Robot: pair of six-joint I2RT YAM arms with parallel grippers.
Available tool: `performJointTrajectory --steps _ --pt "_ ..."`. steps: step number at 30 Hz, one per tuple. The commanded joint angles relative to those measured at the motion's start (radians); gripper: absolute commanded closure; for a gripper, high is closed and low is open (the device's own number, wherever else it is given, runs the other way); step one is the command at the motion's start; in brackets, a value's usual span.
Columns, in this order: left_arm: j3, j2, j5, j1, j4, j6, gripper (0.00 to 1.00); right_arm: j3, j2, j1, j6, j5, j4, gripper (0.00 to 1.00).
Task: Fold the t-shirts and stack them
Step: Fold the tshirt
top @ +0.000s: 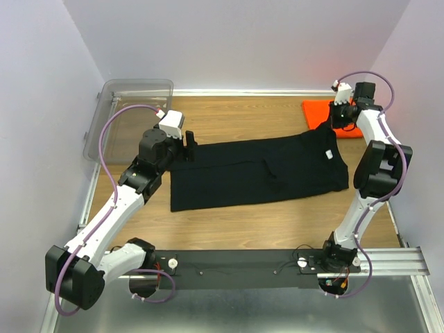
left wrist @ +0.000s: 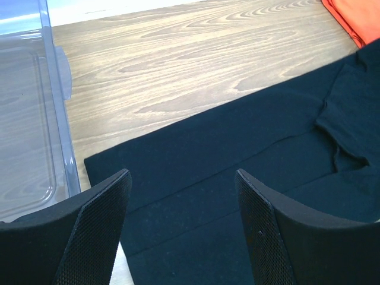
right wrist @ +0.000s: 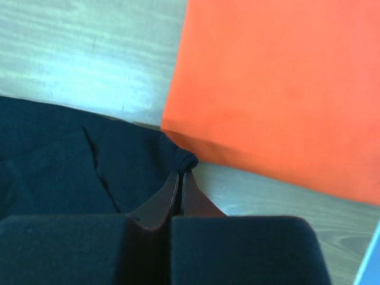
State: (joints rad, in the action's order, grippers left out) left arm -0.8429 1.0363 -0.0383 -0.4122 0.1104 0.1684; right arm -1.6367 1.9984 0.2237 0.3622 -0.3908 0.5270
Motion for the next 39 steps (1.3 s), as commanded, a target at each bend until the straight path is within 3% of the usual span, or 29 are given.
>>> performJointTrajectory --steps 1,10,29,33,34,37,39 --pt "0.01 -0.009 -0.011 0.006 0.0 -0.013 0.21 -0.057 0.016 -0.014 -0.028 0.052 -0.032 0.99" --pt "0.005 -0.001 0.003 0.023 -0.003 -0.018 0.21 -0.11 0.043 -0.087 -0.035 0.088 -0.035 1.0" --pt "0.008 0.002 0.029 0.044 -0.012 -0.015 0.21 -0.396 0.211 -0.213 -0.12 0.288 -0.042 0.98" --pt "0.011 0.01 0.067 0.052 -0.021 -0.012 0.21 -0.408 0.243 -0.215 -0.127 0.311 -0.041 0.85" --pt "0.011 0.011 0.074 0.053 -0.023 -0.009 0.21 -0.41 0.246 -0.216 -0.128 0.32 -0.042 0.7" --pt "0.01 0.033 0.109 0.055 -0.034 -0.001 0.21 -0.405 0.241 -0.215 -0.134 0.368 -0.042 0.47" --pt "0.004 0.06 0.133 0.055 -0.034 0.006 0.21 -0.388 0.223 -0.216 -0.129 0.382 -0.045 0.42"
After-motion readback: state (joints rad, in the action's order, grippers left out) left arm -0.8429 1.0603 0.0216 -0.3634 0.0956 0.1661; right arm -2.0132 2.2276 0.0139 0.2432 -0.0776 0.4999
